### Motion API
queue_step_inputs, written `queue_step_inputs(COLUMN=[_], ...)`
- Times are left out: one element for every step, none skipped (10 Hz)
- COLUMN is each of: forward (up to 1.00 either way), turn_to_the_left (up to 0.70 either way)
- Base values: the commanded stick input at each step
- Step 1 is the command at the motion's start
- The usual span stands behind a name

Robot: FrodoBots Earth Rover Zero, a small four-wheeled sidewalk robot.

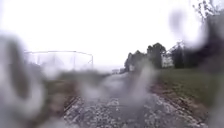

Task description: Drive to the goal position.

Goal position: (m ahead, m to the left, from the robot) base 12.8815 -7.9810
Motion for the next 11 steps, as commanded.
queue_step_inputs(forward=[0.85,0.85,0.85,0.85,0.85,0.85,0.85,0.85,0.85,0.85,0.85], turn_to_the_left=[0.0,0.0,0.0,0.0,0.0,0.0,0.0,0.0,0.0,0.0,0.0])
